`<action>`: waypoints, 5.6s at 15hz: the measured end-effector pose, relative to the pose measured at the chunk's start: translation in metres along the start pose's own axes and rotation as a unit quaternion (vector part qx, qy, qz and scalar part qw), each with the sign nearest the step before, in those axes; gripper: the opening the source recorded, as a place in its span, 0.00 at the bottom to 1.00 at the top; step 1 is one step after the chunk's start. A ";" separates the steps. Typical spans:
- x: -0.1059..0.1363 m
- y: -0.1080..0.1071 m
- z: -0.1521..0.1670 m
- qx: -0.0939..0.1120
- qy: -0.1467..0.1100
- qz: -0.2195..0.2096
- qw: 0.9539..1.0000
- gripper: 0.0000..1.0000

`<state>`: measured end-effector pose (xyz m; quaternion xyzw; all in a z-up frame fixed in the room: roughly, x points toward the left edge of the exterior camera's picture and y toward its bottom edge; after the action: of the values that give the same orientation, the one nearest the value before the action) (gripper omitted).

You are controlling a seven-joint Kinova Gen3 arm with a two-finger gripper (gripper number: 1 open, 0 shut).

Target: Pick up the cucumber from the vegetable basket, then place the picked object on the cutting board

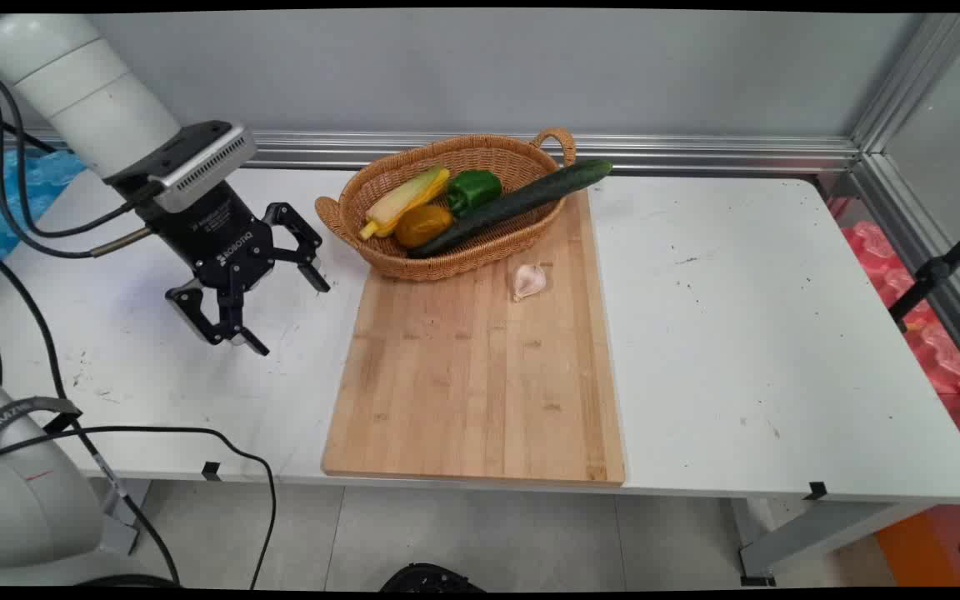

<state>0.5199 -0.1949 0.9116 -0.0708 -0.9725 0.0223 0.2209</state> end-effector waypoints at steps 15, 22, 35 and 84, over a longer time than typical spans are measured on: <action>0.014 -0.097 -0.011 0.156 0.036 -0.230 0.960 1.00; 0.024 -0.160 0.015 0.210 0.041 -0.322 0.922 1.00; 0.035 -0.238 0.114 0.213 0.023 -0.376 0.902 1.00; 0.118 -0.128 0.177 0.142 -0.101 -0.361 0.916 0.00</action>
<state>0.3221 -0.3066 0.8118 0.3202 -0.9354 0.0863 0.1228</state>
